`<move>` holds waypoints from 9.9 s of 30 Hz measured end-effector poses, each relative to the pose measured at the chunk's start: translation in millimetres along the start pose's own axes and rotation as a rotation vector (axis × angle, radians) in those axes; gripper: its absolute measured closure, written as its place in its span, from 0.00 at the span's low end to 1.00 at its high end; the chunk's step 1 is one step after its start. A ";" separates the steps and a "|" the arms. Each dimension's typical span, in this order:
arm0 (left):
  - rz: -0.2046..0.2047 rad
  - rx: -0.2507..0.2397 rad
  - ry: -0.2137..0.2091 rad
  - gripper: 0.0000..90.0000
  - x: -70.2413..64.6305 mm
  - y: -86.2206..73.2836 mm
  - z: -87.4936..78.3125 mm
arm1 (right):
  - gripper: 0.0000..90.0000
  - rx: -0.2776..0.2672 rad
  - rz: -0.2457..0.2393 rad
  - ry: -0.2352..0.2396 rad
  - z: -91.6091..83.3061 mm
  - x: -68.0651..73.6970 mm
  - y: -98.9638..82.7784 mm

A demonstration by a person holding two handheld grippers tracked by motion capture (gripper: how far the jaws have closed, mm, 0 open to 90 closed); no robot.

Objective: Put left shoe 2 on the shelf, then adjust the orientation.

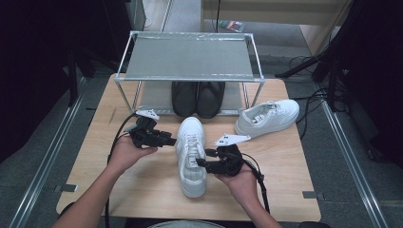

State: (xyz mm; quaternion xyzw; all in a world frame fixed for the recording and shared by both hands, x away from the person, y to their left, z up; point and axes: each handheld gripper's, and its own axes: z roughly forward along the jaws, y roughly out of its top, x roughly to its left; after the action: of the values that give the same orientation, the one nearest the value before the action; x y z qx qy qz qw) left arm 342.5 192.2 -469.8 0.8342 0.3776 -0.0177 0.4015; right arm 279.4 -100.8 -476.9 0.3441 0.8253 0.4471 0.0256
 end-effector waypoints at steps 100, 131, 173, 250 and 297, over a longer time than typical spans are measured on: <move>-0.069 -0.067 0.077 0.46 37.2 -31.0 -43.6 | 0.91 -0.136 -0.031 0.059 -43.9 -55.2 244.0; 0.012 0.003 0.022 0.47 26.4 -19.3 -23.2 | 0.89 -0.272 0.392 -0.482 51.8 -94.2 328.0; 0.009 -0.008 0.040 0.47 31.3 -21.0 -31.3 | 0.78 -0.221 0.249 -0.299 -1.1 -95.3 303.8; 0.043 0.003 0.019 0.45 17.1 -23.8 -26.9 | 0.64 -0.114 -0.032 0.031 -31.2 -67.6 50.0; 0.028 0.012 0.040 0.45 11.8 -39.4 -35.6 | 0.62 0.021 0.140 -0.234 -46.8 -165.4 42.9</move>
State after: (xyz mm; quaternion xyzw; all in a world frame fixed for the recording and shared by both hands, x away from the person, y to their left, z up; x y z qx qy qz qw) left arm 315.8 239.2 -475.5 0.8418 0.3739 0.0024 0.3892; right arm 412.3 -216.6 -460.3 0.4511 0.7951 0.3960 0.0870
